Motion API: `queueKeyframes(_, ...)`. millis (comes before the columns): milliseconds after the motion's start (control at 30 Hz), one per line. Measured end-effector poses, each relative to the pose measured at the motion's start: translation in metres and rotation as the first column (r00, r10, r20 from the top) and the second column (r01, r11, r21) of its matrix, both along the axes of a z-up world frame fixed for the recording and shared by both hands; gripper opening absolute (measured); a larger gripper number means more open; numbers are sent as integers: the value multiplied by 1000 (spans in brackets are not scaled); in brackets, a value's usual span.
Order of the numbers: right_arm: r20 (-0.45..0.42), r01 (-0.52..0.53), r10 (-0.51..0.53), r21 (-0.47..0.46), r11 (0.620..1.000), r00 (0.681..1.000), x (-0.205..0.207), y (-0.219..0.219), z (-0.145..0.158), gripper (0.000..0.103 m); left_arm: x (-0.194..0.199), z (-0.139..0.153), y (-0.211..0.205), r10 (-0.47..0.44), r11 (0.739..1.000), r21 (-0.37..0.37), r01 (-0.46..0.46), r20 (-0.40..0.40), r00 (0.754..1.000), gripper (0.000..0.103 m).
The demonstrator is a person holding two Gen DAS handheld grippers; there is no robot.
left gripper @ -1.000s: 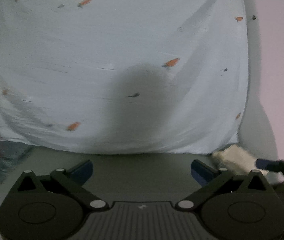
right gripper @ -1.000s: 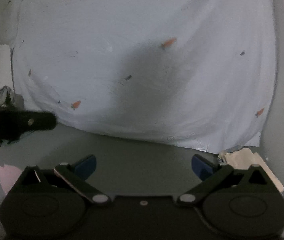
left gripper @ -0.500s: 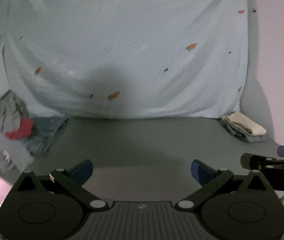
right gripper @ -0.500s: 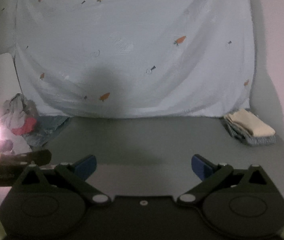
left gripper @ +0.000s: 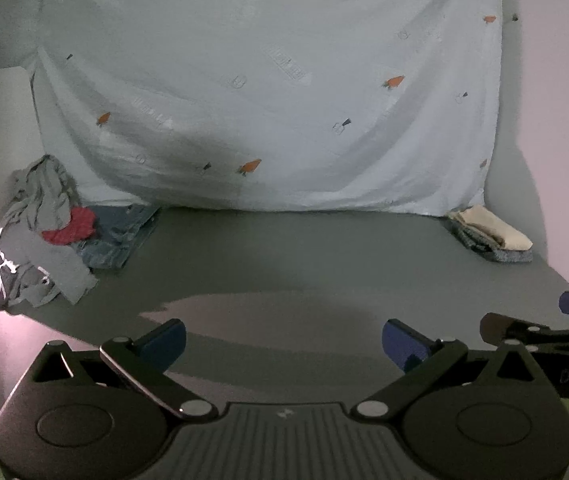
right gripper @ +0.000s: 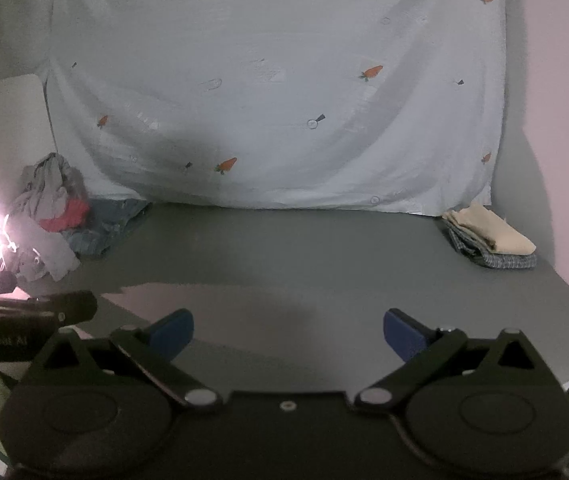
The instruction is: Fold clothes
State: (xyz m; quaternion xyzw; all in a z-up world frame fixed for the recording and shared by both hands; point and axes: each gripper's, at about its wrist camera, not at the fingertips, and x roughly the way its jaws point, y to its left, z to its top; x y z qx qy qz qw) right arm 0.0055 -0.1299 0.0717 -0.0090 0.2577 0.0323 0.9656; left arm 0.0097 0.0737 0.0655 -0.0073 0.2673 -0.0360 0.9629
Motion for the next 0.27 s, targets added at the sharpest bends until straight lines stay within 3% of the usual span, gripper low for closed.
queueKeyframes(267,-2,-12,12,-1,1000,1000,-9,1,-1,103,-6,1,1,-1,1000,-12,1,10,1000,103)
